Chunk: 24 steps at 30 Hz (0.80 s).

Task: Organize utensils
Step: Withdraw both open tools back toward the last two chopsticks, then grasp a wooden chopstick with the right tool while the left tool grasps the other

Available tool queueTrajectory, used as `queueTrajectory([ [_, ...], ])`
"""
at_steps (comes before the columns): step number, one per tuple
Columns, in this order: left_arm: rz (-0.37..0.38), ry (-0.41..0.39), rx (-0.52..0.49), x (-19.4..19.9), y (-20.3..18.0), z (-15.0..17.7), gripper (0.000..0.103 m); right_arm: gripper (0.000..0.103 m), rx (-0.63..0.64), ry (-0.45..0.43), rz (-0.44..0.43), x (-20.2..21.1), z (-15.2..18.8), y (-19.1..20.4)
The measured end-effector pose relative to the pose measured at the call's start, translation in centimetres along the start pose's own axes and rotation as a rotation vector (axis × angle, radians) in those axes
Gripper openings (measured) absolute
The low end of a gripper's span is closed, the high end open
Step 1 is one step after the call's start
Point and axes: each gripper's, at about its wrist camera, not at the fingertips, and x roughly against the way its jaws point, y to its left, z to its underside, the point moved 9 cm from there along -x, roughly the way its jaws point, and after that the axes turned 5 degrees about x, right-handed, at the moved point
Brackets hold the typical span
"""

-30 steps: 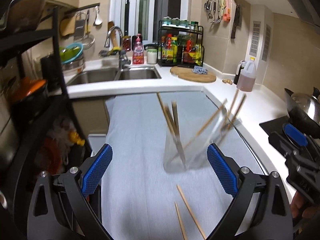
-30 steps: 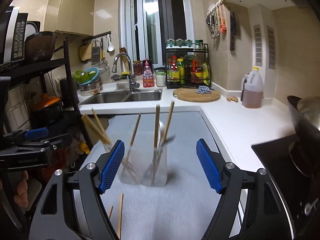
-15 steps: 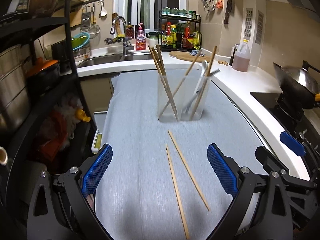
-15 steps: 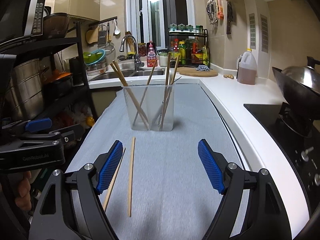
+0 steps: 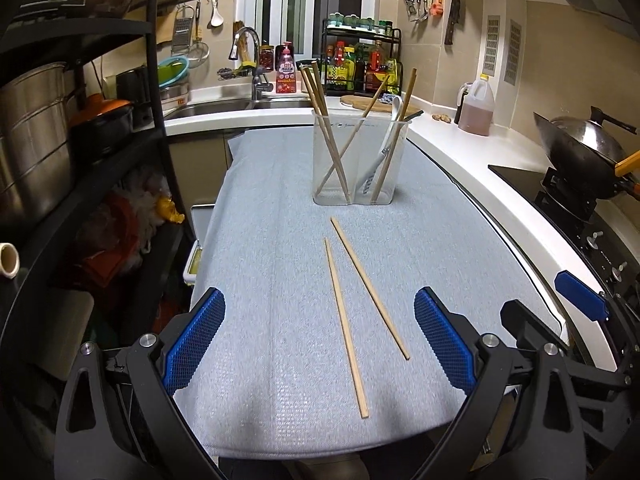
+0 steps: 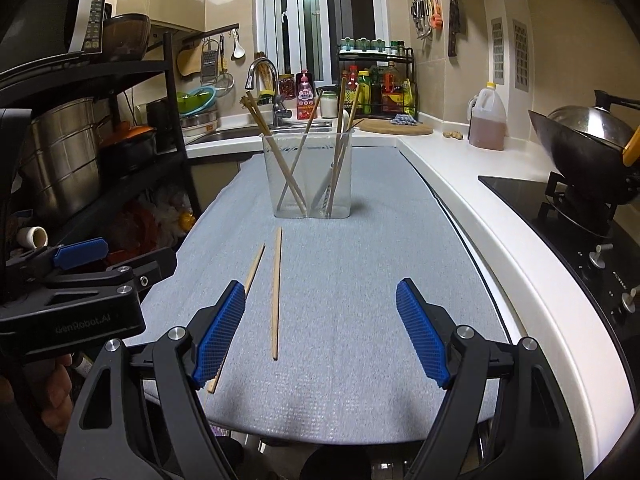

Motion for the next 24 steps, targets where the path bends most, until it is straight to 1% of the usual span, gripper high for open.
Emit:
queueTrajectory([
  [7,-0.030,-0.022,0.019,1.2,1.0,0.2,0.093,0.077,0.011,-0.002,-0.011,0.6,0.5,0.6],
  [11,-0.059,-0.026,0.031,1.3,1.8,0.8,0.093,0.077,0.012,0.006,-0.006,0.5,1.1,0.4],
  [20,-0.088,-0.002,0.057,0.4,3.0,3.0,0.093,0.077,0.001,0.081,-0.016,-2.2,4.4,0.3],
  [24,-0.109,0.009,0.059,-0.1,3.6,3.7,0.093,0.077,0.011,0.096,-0.030,-3.5,5.6,0.8],
])
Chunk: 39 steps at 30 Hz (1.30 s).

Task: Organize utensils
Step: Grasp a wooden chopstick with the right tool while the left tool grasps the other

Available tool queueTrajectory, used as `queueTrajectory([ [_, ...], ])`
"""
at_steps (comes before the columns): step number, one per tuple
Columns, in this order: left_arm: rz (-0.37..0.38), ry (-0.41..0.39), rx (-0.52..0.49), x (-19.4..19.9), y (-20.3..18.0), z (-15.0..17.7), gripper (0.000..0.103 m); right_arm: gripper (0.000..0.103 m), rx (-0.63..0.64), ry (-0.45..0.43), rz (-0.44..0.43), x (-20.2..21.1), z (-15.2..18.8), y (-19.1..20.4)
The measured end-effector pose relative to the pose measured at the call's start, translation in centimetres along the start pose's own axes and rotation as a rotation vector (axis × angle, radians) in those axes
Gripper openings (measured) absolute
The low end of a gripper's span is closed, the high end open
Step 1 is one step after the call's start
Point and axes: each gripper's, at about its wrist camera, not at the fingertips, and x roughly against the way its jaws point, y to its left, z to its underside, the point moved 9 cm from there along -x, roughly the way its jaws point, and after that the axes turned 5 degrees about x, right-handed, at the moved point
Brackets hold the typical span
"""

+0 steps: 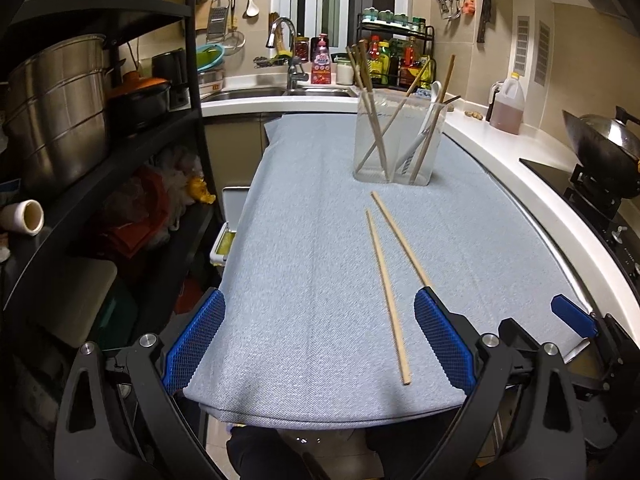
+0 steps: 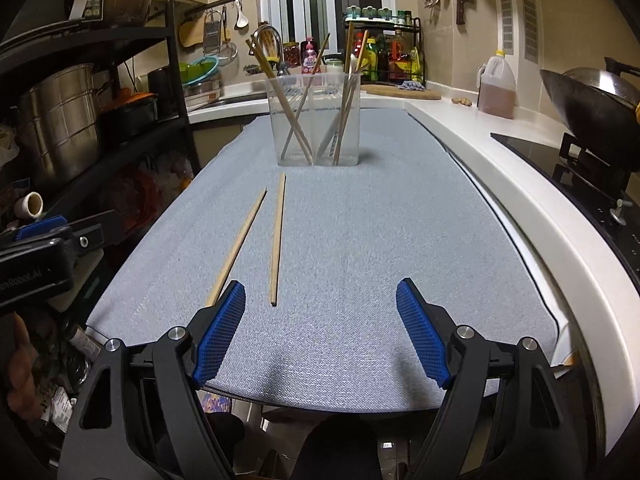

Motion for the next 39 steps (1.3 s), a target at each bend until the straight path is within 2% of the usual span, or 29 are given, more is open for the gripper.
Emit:
queueTrajectory([
  [5,-0.036,0.024,0.021,-0.6,1.8,0.6,0.093,0.077,0.037,-0.019,-0.028,-2.5,0.5,1.2],
  [7,-0.046,0.033,0.035,-0.8,2.6,0.7,0.093,0.073,0.065,-0.030,-0.047,-4.0,0.7,2.1],
  [10,-0.059,0.031,0.040,-0.9,3.2,0.7,0.093,0.056,0.084,-0.017,-0.091,-5.9,0.9,3.0],
  [13,-0.062,0.030,0.043,-1.1,3.5,0.7,0.093,0.047,0.073,-0.021,-0.088,-7.6,1.3,3.2],
  [15,-0.060,0.036,0.046,-1.3,3.5,0.9,0.093,0.032,0.098,-0.061,-0.079,-7.7,1.4,3.4],
  [16,-0.059,0.039,0.046,-1.4,3.4,0.9,0.093,0.014,0.107,-0.076,-0.089,-7.7,1.4,3.6],
  [17,-0.057,0.043,0.045,-1.6,3.3,1.0,0.093,0.005,0.132,-0.097,-0.091,-7.6,1.5,4.0],
  [20,-0.042,0.052,0.045,-2.2,2.9,1.3,0.093,0.004,0.182,-0.126,-0.080,-7.3,1.6,4.4],
  [24,0.027,0.050,0.043,-2.6,1.3,2.0,0.093,0.004,0.117,-0.114,-0.066,-6.3,1.4,2.2],
  [29,0.104,0.035,-0.017,-3.6,-2.5,3.5,0.092,0.004,0.116,-0.141,-0.033,-3.9,1.2,-0.3],
  [30,0.119,0.028,-0.035,-3.9,-3.5,4.0,0.089,0.004,0.112,-0.138,-0.029,-3.6,1.4,-0.7],
  [32,0.127,0.018,-0.076,-4.4,-4.7,4.7,0.077,0.004,0.097,-0.132,-0.022,-3.3,1.6,-1.3],
  [34,0.142,0.024,-0.104,-5.1,-5.8,5.5,0.058,0.004,0.087,-0.124,-0.017,-3.2,2.0,-1.9],
  [35,0.149,0.027,-0.102,-5.4,-6.0,5.8,0.054,0.004,0.086,-0.120,-0.016,-3.2,2.1,-2.0],
  [37,0.161,0.045,-0.084,-6.2,-6.0,6.4,0.036,0.004,0.087,-0.113,-0.015,-3.2,2.2,-2.1],
  [39,0.148,0.021,-0.077,-6.4,-5.6,6.4,0.029,0.004,0.085,-0.111,-0.017,-3.3,2.3,-2.1],
])
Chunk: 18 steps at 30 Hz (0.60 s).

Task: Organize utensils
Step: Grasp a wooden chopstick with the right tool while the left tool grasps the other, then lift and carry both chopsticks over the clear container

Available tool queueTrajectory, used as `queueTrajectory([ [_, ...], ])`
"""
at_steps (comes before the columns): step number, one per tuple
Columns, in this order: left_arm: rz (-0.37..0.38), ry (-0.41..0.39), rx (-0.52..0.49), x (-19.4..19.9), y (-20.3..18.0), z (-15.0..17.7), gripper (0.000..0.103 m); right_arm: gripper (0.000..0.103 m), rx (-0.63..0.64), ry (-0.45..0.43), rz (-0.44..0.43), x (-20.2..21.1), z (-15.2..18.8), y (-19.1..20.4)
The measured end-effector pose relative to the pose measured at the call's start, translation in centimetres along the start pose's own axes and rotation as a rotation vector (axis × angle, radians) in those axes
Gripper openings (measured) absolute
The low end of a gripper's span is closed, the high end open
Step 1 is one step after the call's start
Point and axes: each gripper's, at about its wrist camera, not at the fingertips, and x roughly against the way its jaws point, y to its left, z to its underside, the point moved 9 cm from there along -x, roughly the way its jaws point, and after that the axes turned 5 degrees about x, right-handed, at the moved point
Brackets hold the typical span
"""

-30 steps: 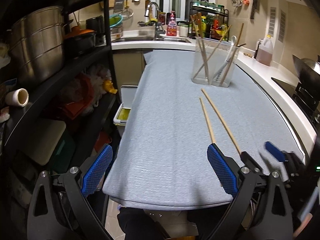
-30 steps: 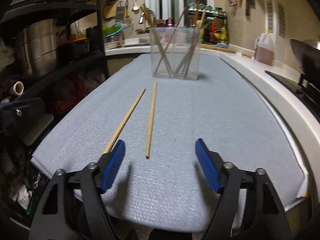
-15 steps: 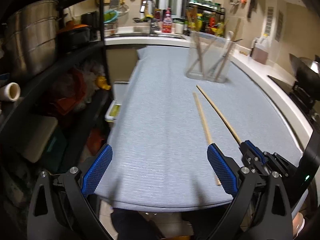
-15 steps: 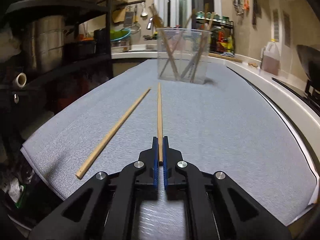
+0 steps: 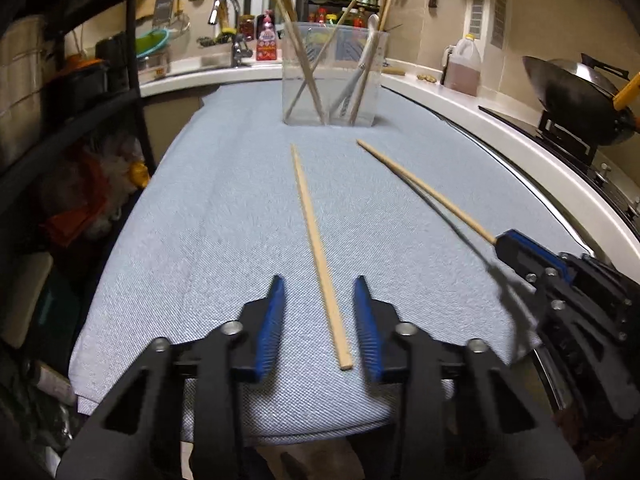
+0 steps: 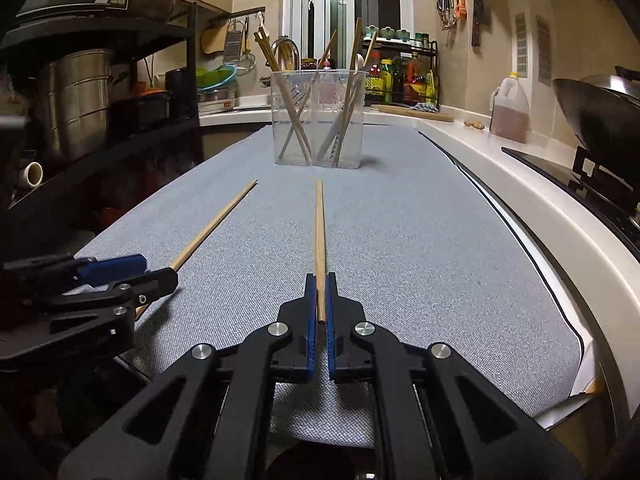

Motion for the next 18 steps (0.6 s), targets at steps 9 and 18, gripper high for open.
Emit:
queueTrajectory([
  [9,0.018,-0.006,0.017,0.3,1.2,-0.6,0.006,0.004,-0.026,0.003,-0.012,0.2,-0.1,0.1],
  [18,0.070,-0.166,0.018,6.2,1.2,-6.5,0.006,0.004,-0.030,-0.151,-0.033,4.7,-5.6,0.3],
])
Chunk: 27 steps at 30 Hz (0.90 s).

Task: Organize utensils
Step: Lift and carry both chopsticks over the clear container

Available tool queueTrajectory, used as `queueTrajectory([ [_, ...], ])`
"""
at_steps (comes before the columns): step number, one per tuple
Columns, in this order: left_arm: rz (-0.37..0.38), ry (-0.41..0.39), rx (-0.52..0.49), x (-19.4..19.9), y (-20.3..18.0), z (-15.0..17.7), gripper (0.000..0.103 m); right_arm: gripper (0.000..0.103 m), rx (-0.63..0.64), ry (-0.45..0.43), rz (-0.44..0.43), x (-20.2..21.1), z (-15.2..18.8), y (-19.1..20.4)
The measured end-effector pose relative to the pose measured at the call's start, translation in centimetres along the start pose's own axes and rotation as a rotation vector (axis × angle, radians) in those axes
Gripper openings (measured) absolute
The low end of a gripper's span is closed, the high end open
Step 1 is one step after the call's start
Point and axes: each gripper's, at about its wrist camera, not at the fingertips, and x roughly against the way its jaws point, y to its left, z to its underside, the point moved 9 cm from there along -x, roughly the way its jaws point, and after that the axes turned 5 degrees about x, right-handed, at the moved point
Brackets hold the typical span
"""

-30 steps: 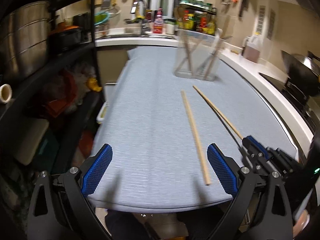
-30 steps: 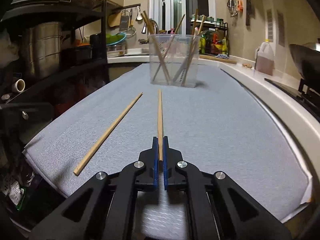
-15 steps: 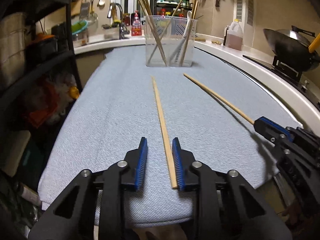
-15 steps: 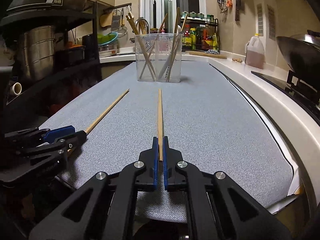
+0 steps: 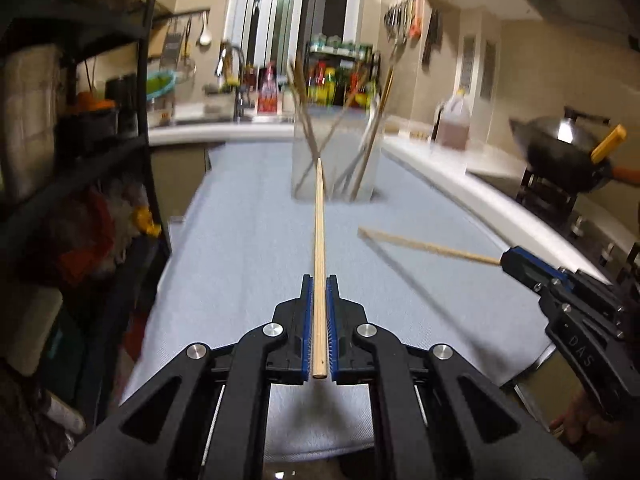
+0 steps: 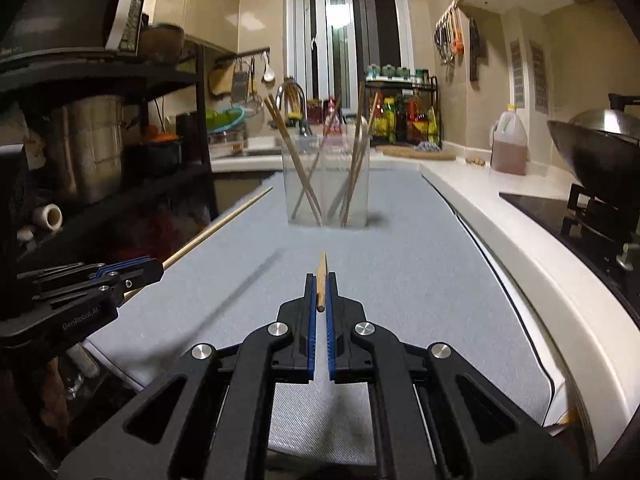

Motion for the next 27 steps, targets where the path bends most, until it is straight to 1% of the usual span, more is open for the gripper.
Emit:
queueTrajectory([
  [4,0.018,-0.047,-0.020,1.7,-0.5,-3.0,0.006,0.004,-0.020,-0.034,-0.020,0.8,-2.5,0.2],
  [7,0.015,-0.044,-0.044,1.9,-0.9,-4.3,0.006,0.004,-0.008,-0.037,-0.013,0.8,-3.7,0.4],
  [10,0.016,-0.038,-0.055,1.9,-1.0,-5.0,0.006,0.004,-0.006,-0.033,-0.010,0.8,-4.3,0.4],
  [16,0.005,-0.045,-0.061,2.2,-0.9,-5.2,0.006,0.004,-0.022,-0.022,-0.010,0.7,-4.4,0.0],
  [20,0.011,-0.063,-0.072,2.2,-1.1,-5.4,0.006,0.004,-0.024,-0.019,-0.012,0.6,-4.2,0.0],
  [24,0.014,-0.049,-0.065,1.7,-0.9,-5.5,0.006,0.004,-0.025,-0.019,-0.010,0.7,-4.2,0.0],
  [27,0.023,-0.051,-0.062,1.9,-0.9,-6.2,0.006,0.004,-0.023,-0.018,-0.013,0.6,-4.4,0.0],
])
